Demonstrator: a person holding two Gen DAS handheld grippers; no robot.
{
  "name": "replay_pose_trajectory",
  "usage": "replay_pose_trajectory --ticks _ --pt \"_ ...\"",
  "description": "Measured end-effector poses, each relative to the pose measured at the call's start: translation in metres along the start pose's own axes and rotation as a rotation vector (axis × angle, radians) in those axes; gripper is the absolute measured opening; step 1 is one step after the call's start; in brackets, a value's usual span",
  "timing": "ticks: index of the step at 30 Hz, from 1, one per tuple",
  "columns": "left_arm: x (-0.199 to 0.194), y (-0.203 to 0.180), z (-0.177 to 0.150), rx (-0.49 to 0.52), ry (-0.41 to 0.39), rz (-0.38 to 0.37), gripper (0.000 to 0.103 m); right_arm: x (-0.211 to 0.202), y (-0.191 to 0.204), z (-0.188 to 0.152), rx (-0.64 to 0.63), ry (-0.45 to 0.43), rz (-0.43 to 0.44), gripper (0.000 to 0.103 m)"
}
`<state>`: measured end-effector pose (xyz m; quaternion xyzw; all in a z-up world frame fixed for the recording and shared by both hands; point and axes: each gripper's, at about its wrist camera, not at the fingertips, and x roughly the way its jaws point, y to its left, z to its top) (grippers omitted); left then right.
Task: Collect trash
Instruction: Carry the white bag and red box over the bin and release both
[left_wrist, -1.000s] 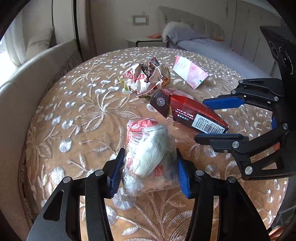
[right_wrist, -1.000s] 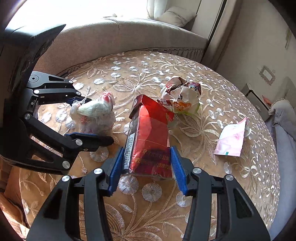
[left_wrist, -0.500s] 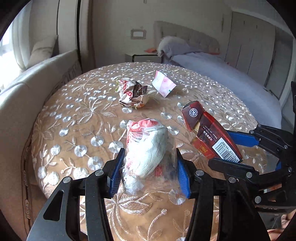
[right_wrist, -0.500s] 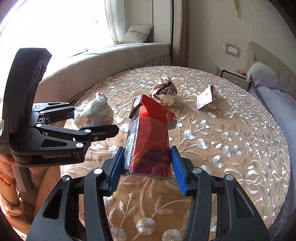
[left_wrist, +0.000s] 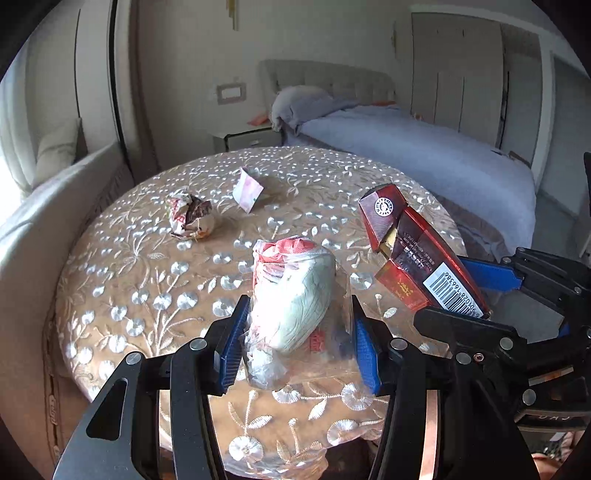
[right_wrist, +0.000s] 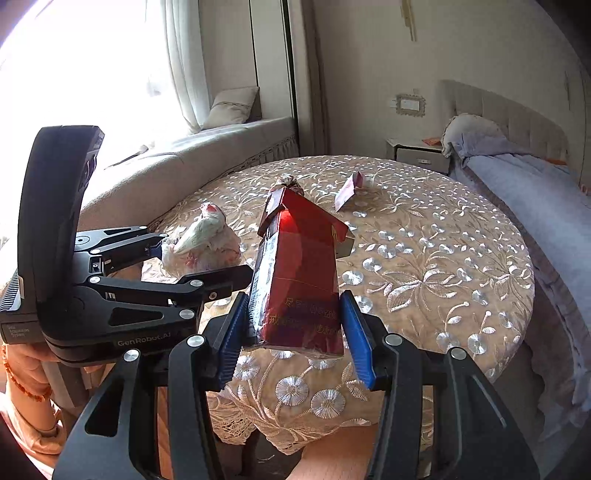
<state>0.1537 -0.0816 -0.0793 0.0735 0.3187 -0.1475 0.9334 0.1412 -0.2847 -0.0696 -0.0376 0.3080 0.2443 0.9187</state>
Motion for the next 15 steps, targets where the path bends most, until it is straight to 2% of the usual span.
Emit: replay_pose_trajectory --ticks 9,15 --pt "-0.013 -0.057 0.006 0.088 -0.041 -0.036 0.051 -0.061 -0.029 -0.029 0.067 -0.059 -0.112 0.051" --pt "-0.012 -0.106 0.007 0.172 -0.051 -0.102 0.051 -0.101 -0.05 -0.051 0.114 -0.088 -0.207 0.051"
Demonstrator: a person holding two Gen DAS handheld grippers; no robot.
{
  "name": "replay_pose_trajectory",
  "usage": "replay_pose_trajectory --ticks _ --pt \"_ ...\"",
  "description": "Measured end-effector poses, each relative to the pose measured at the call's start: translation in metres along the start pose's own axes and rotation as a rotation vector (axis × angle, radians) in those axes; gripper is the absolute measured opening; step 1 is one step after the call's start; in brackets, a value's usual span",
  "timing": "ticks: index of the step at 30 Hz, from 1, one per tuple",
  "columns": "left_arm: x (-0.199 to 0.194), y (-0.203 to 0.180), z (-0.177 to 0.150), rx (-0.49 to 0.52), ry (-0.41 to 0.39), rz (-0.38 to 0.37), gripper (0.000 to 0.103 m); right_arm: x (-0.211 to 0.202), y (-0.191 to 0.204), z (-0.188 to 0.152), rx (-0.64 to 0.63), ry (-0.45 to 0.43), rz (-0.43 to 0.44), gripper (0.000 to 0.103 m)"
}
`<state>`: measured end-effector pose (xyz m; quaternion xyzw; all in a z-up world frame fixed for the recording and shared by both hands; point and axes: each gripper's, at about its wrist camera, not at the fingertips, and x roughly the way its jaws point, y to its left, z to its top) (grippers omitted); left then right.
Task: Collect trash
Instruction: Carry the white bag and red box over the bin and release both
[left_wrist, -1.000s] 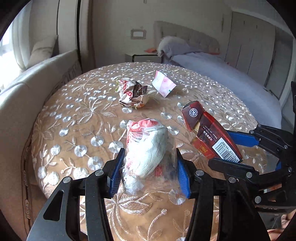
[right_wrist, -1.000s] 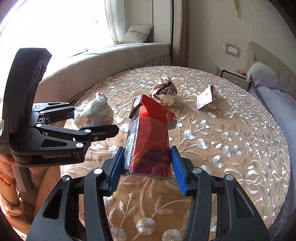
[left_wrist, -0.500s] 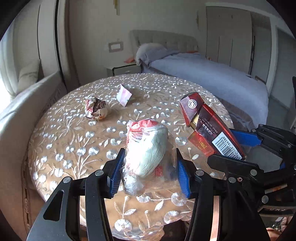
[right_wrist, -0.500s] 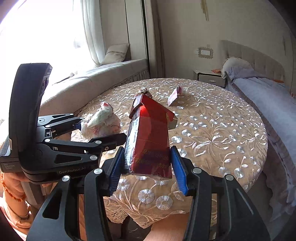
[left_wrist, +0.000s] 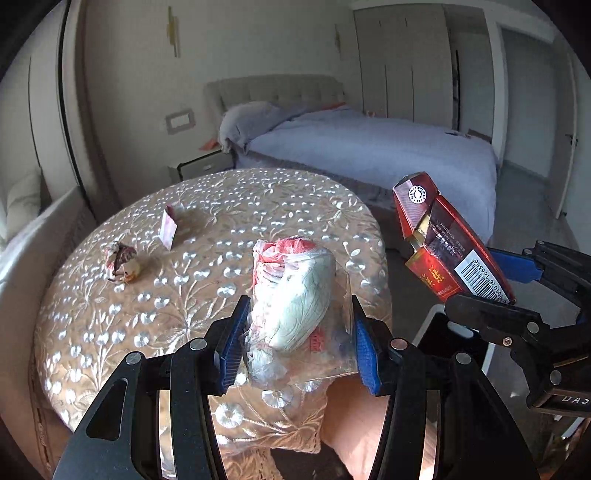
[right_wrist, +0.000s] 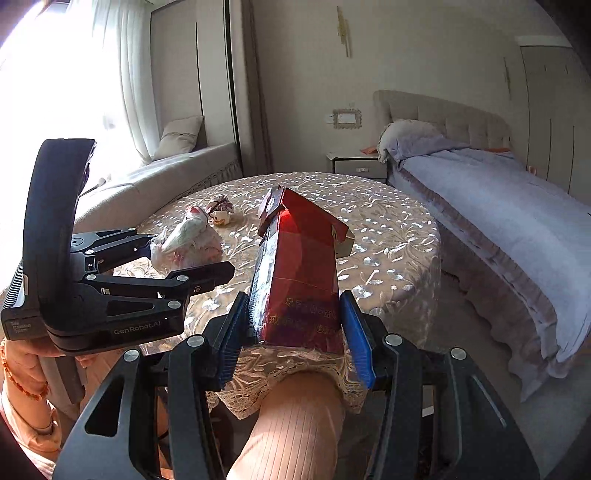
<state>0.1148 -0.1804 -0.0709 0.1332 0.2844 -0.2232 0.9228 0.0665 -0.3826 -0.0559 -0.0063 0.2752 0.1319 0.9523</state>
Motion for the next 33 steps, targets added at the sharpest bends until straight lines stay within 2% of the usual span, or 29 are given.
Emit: replay_pose_trajectory --ticks 5,11,18,27,33 --pt "0.011 -0.042 0.006 0.068 0.0 -0.076 0.051 -0.023 -0.025 -0.018 0.031 -0.005 -0.081 0.051" --pt "0.033 -0.1 0.003 0.162 0.038 -0.18 0.051 -0.044 -0.054 -0.038 0.077 0.024 -0.189 0.051" --pt "0.06 -0.151 -0.001 0.277 0.087 -0.256 0.051 -0.057 -0.084 -0.066 0.111 0.098 -0.293 0.051" --pt "0.115 -0.197 -0.01 0.367 0.199 -0.362 0.051 -0.047 -0.13 -0.104 0.201 0.218 -0.349 0.051" --pt "0.165 -0.224 -0.026 0.425 0.338 -0.416 0.051 -0.03 -0.164 -0.126 0.322 0.299 -0.355 0.051"
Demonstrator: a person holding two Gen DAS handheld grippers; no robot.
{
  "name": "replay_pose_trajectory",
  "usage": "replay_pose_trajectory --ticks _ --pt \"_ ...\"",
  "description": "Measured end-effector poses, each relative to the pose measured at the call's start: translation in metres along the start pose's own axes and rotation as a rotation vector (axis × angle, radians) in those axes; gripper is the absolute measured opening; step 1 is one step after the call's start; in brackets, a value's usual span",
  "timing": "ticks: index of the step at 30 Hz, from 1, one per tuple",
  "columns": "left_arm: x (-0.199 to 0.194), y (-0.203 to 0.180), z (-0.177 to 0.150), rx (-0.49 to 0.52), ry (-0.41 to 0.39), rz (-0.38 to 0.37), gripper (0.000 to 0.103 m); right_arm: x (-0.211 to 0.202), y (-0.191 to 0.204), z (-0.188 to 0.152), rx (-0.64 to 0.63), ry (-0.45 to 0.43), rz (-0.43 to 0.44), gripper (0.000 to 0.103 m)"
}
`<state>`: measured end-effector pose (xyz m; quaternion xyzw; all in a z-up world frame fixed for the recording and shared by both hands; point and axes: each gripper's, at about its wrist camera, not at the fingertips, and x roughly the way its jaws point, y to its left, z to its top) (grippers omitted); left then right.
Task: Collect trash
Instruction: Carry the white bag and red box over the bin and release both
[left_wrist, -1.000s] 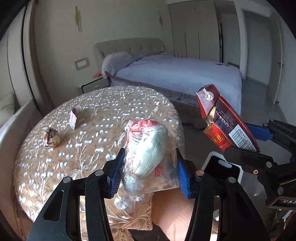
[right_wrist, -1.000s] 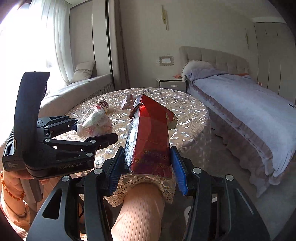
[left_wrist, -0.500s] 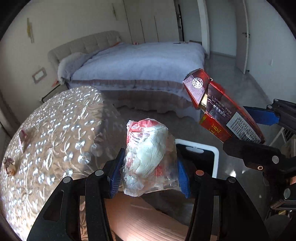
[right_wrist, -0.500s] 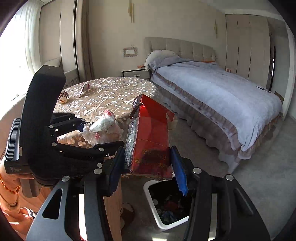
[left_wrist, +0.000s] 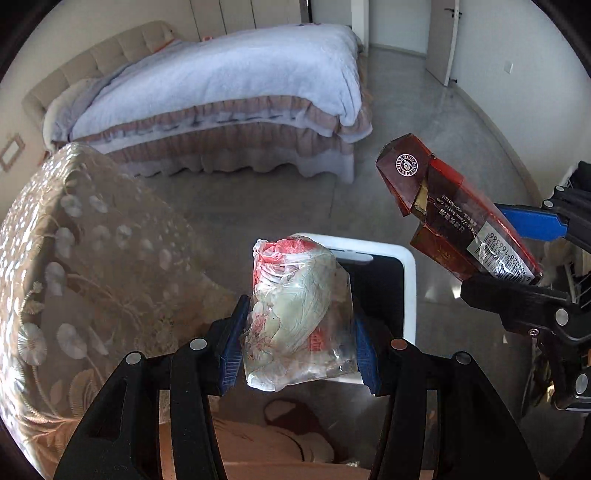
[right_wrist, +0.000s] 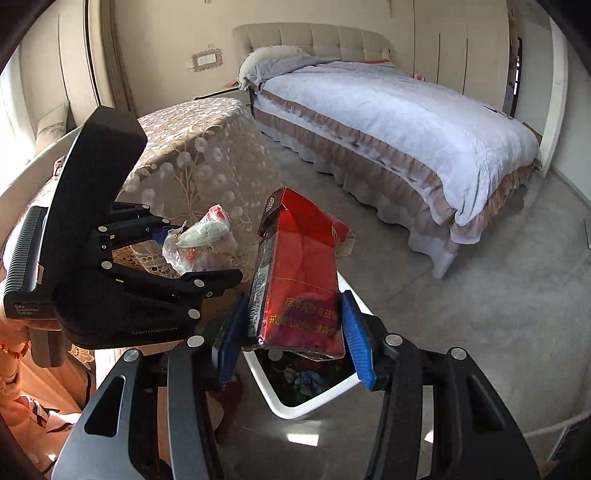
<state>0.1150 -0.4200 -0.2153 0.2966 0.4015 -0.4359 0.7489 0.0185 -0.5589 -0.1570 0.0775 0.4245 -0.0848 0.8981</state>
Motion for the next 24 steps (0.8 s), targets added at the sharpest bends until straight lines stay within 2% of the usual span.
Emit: replay_pose_trajectory --ticks 5,10,15,16,17,18,19,20,21,24 --pt "0.052 -0.003 0.001 0.014 0.123 -0.059 0.051 0.042 -0.023 -0.009 0.086 0.117 0.016 0.052" --pt "0.1 -0.001 -0.008 0.033 0.234 -0.072 0.051 0.081 -0.036 -0.028 0.162 0.231 0.023 0.052" --pt "0.127 -0.002 -0.011 0.023 0.308 -0.097 0.051 0.107 -0.047 -0.042 0.206 0.286 0.036 0.052" --pt "0.132 -0.001 -0.01 0.014 0.322 -0.111 0.053 0.113 -0.05 -0.046 0.215 0.301 0.032 0.052" --pt "0.138 0.0 -0.009 0.007 0.341 -0.133 0.059 0.119 -0.053 -0.049 0.225 0.32 0.028 0.053" --pt "0.143 0.0 -0.009 0.001 0.362 -0.156 0.069 0.122 -0.054 -0.051 0.23 0.336 0.021 0.066" --pt "0.149 0.001 -0.009 0.002 0.381 -0.156 0.093 0.125 -0.057 -0.055 0.217 0.35 -0.048 0.081" --pt "0.152 0.0 -0.01 0.014 0.381 -0.134 0.098 0.127 -0.057 -0.054 0.206 0.358 -0.07 0.095" --pt "0.152 -0.001 -0.011 0.023 0.376 -0.112 0.098 0.127 -0.058 -0.056 0.203 0.371 -0.069 0.099" --pt "0.153 -0.003 -0.012 0.022 0.387 -0.13 0.098 0.126 -0.061 -0.059 0.216 0.378 -0.059 0.099"
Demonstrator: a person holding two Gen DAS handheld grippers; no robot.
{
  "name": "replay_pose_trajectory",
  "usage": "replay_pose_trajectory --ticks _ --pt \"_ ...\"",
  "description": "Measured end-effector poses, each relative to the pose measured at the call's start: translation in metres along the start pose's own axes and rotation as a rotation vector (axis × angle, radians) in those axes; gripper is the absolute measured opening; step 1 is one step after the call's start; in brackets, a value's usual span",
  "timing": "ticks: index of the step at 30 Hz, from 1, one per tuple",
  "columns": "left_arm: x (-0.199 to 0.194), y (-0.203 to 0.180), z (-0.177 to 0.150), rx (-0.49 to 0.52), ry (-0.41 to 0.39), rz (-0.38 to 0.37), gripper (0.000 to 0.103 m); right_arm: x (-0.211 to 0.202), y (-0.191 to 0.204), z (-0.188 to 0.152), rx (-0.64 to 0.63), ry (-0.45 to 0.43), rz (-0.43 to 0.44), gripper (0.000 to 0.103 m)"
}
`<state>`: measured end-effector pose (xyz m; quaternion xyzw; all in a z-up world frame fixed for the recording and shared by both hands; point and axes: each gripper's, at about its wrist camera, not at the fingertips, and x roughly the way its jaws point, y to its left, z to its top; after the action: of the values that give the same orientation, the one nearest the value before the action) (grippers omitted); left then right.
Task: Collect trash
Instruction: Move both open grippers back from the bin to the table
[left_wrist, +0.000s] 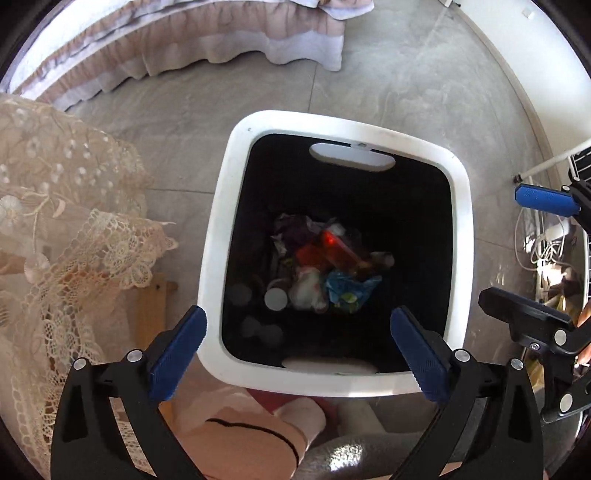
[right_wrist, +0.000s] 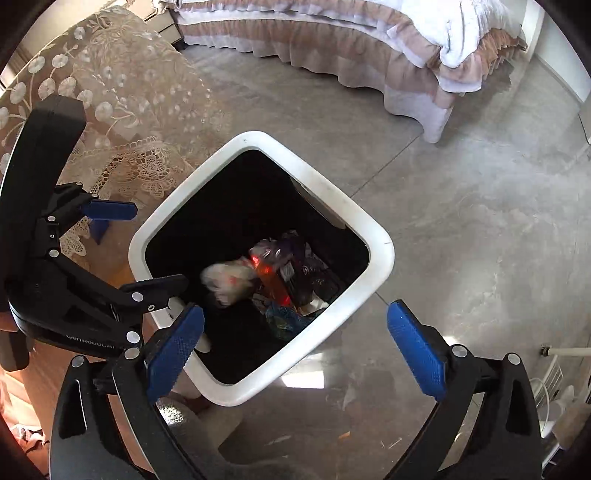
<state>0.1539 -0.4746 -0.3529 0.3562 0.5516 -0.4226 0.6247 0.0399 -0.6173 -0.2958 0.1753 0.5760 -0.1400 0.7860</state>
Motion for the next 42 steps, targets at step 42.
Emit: replay_pose_trajectory --ticks 42 --pt "-0.242 0.062 -0.116 -0.261 -0.576 0.326 0.098 -0.179 0.145 0.015 -0.327 -0.572 0.008 0.099"
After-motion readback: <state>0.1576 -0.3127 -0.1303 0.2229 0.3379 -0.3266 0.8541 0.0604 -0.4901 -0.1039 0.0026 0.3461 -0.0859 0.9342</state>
